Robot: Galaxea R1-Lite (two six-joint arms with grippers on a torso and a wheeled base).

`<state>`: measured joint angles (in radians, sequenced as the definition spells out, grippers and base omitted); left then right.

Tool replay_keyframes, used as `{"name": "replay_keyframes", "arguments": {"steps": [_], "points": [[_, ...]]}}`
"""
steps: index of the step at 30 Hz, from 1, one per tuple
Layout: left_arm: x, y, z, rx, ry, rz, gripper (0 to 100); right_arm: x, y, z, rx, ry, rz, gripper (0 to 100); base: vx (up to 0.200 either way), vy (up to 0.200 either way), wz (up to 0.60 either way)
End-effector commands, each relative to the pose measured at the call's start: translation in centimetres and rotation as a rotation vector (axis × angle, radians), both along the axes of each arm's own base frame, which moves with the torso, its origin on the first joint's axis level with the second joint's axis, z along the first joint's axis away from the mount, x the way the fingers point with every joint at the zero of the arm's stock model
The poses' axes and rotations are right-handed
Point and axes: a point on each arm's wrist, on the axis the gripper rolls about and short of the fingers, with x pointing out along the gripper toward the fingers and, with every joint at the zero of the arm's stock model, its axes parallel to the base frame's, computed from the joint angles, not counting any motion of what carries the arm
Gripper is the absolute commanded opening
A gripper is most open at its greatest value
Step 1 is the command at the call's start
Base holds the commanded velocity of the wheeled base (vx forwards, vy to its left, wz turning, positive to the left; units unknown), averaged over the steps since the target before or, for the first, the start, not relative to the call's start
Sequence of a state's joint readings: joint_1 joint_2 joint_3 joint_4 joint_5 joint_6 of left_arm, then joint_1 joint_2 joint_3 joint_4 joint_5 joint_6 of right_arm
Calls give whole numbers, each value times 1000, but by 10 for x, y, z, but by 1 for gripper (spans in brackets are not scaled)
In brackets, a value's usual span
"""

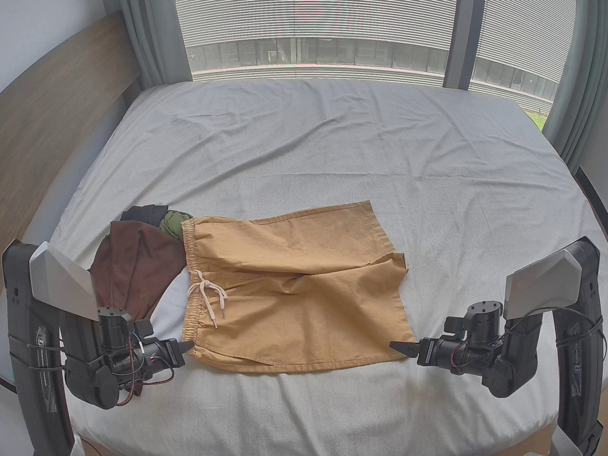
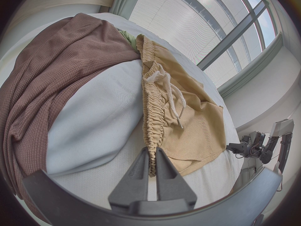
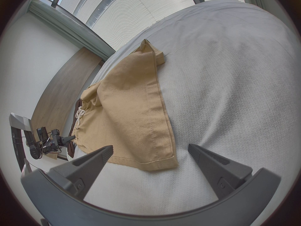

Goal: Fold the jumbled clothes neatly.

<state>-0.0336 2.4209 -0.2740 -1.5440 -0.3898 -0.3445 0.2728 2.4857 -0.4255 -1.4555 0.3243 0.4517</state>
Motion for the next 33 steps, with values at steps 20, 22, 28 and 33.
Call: {"name": "replay_keyframes", "arguments": {"steps": [20, 22, 28, 33], "points": [[1, 0, 1, 0, -6, 3, 0, -1, 7, -5, 50, -8, -7, 0, 0, 0, 0], [1, 0, 1, 0, -6, 3, 0, 0, 7, -5, 50, -8, -9, 0, 0, 0, 0], [0, 2, 3, -1, -9, 6, 0, 0, 5, -5, 49, -9, -16, 0, 0, 0, 0], [-3, 2, 6, -9, -9, -3, 0, -2, 3, -2, 48, -9, -21, 0, 0, 0, 0]]}}
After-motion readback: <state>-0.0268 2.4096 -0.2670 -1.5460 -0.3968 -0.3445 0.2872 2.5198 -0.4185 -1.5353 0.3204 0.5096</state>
